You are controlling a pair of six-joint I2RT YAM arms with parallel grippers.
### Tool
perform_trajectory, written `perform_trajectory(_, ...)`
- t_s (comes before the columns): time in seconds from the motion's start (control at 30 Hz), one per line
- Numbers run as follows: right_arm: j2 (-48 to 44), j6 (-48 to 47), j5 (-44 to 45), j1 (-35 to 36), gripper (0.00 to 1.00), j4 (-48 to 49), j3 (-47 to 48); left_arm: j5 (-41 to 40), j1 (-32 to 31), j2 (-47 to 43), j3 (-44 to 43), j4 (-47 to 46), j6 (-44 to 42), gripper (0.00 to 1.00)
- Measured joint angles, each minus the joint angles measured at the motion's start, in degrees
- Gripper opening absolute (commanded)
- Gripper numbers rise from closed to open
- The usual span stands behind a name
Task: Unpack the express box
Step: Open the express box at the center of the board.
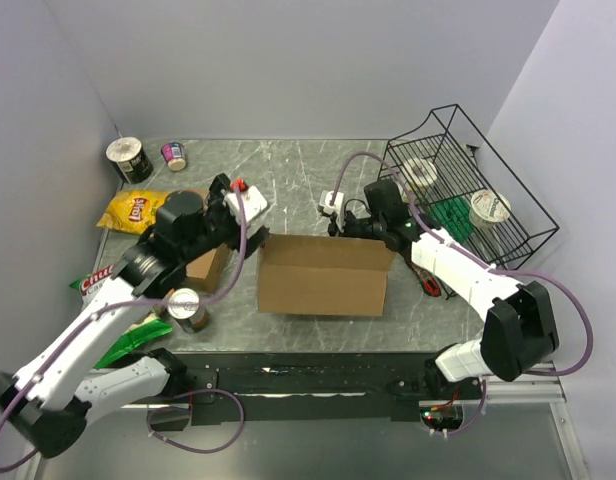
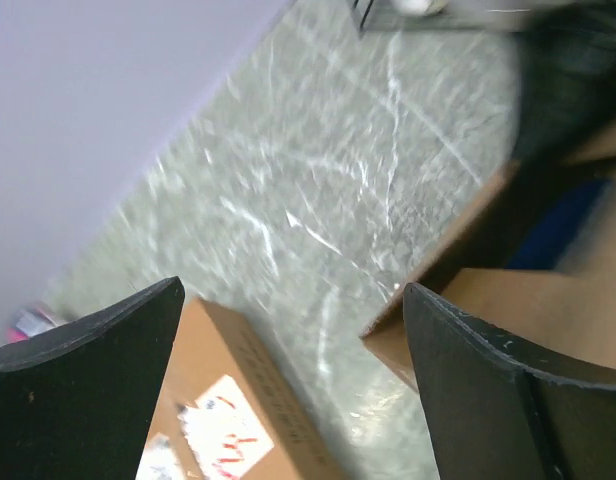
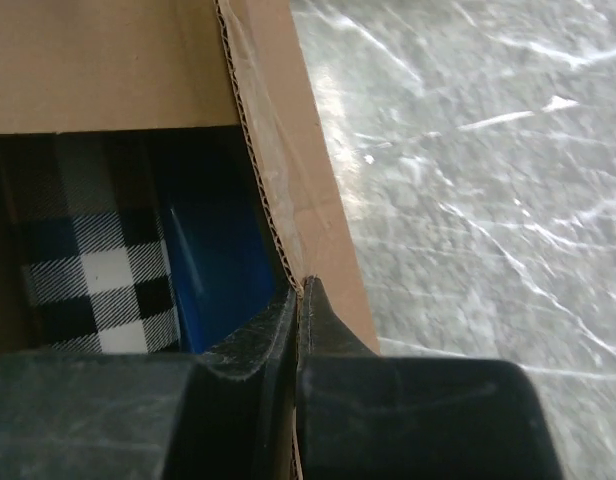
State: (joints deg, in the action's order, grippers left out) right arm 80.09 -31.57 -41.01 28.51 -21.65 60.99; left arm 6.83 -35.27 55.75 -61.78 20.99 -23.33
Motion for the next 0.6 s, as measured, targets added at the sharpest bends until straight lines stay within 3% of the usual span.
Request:
perform_trajectory(0.33, -5.4, -1.1, 10.4, 3.0, 0.00, 17.9, -12.1, 3.4, 9.6, 12.2, 0.6, -1.0, 14.8, 0.96)
perform_trajectory(0.6, -2.2, -5.0, 19.3, 7.3, 0.00, 39.9, -17.8, 8.6, 10.3, 15.7, 3.0, -3.2, 25.0, 0.97)
